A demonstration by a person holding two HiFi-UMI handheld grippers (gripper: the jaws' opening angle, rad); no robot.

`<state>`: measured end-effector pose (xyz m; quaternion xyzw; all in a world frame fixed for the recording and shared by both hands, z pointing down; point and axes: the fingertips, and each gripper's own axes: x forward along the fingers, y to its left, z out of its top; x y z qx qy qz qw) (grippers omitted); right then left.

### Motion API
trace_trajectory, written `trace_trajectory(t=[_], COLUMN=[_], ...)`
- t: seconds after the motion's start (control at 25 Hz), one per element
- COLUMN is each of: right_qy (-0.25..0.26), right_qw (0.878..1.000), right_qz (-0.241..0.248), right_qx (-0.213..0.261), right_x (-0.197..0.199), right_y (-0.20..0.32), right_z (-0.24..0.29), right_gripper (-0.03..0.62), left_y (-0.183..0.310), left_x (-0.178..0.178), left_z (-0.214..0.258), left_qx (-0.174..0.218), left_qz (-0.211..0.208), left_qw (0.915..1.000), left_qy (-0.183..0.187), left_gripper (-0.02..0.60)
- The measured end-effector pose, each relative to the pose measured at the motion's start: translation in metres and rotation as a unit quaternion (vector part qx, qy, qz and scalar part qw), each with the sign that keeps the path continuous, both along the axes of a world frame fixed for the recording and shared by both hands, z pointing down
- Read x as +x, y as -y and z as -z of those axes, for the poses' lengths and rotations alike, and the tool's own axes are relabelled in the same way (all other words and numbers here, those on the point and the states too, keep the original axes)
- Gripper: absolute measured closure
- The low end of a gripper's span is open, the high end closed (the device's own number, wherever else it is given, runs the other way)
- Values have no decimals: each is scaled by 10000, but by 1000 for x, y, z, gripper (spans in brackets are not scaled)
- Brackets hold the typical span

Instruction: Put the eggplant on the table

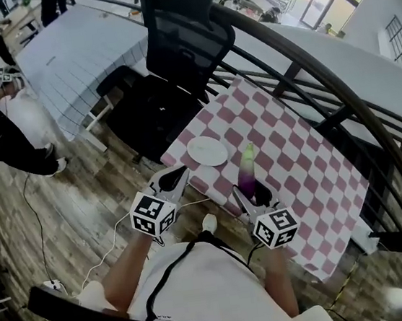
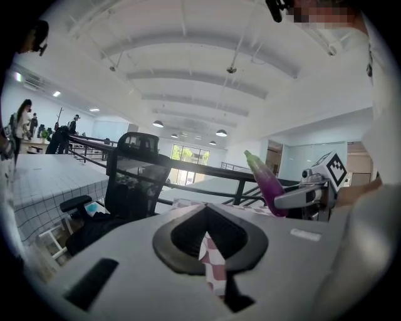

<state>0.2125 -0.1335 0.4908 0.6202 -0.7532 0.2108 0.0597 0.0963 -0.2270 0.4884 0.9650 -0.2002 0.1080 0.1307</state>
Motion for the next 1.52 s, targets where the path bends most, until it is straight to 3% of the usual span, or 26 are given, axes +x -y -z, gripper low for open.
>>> trace_trajectory(t=[0.52, 0.88, 1.08, 1.28, 1.52], right_qy=[162, 152, -209, -1078, -1739], right_qw=[9978, 9942, 9896, 9727, 9371], right_qz=[607, 981, 1266, 1729, 2429], right_qx=[-214, -414, -646, -1110, -1805], right_x=[78, 66, 53, 47, 40], right_y=[39, 82, 109, 131, 143], right_z=[-33, -54, -74, -113, -177], right_gripper=[358, 358, 358, 358, 358], left_y=[32, 61, 77, 102, 104], left_x=[63, 49, 43, 35, 32], left_z=[-16, -38, -59, -97, -134], left_qx=[21, -202, -240, -424, -792], left_qz=[511, 778, 676, 734, 673], left_qw=[9982, 9959, 9955, 9925, 9896], left_qy=[310, 427, 621, 883, 994], left_gripper=[575, 575, 575, 575, 575])
